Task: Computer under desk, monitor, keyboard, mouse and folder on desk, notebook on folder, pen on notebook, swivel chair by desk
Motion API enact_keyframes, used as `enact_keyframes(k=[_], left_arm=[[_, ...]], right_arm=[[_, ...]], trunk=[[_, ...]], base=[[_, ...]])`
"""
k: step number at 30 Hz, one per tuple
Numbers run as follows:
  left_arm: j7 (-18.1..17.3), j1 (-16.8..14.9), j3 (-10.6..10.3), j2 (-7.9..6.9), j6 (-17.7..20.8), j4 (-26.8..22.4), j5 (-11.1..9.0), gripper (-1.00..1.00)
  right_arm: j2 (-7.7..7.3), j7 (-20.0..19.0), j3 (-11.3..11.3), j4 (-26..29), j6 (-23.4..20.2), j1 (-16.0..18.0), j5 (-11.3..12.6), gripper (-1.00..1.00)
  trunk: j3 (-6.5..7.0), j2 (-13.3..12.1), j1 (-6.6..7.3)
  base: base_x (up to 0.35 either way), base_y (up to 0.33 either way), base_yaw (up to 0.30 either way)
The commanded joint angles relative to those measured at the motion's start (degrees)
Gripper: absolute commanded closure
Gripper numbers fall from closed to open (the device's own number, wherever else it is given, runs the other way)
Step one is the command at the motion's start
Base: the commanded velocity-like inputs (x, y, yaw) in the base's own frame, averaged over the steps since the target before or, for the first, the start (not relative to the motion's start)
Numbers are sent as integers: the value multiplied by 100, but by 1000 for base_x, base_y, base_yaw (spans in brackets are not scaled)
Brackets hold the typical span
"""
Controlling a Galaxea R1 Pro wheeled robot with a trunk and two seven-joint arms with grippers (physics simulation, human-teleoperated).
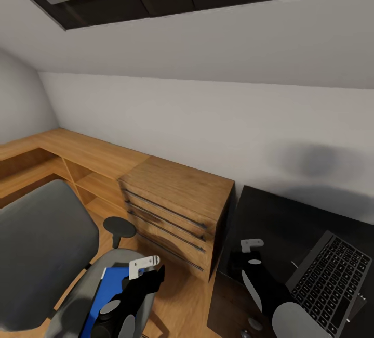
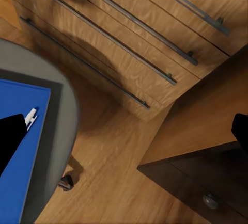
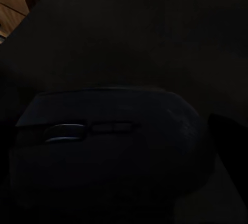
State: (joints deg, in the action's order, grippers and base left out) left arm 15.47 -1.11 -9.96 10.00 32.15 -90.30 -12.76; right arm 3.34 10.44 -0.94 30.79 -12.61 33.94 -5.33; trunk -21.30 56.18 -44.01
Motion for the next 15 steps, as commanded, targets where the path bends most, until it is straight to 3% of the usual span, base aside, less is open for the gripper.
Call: enact_keyframes(k=[1, 9, 10, 15], left_arm=[[51, -4, -5, 0, 19, -7, -60, -100], [52, -6, -3, 0, 19, -5, -60, -100], [53, -4, -3, 0, 19, -5, -60, -100], [52, -4, -2, 0, 19, -5, -60, -100]], right_arm=[[0, 11, -3, 3, -48, -1, -12, 100], [0, 12, -3, 5, -48, -1, -12, 100], [0, 15, -3, 6, -48, -1, -12, -100], [0, 12, -3, 9, -47, -1, -12, -100]], trunk=[[-8, 4, -1], [-8, 4, -1], [-8, 4, -1], [-8, 4, -1]], base=[[0, 0, 0], [0, 0, 0], [0, 0, 0], [0, 0, 0]])
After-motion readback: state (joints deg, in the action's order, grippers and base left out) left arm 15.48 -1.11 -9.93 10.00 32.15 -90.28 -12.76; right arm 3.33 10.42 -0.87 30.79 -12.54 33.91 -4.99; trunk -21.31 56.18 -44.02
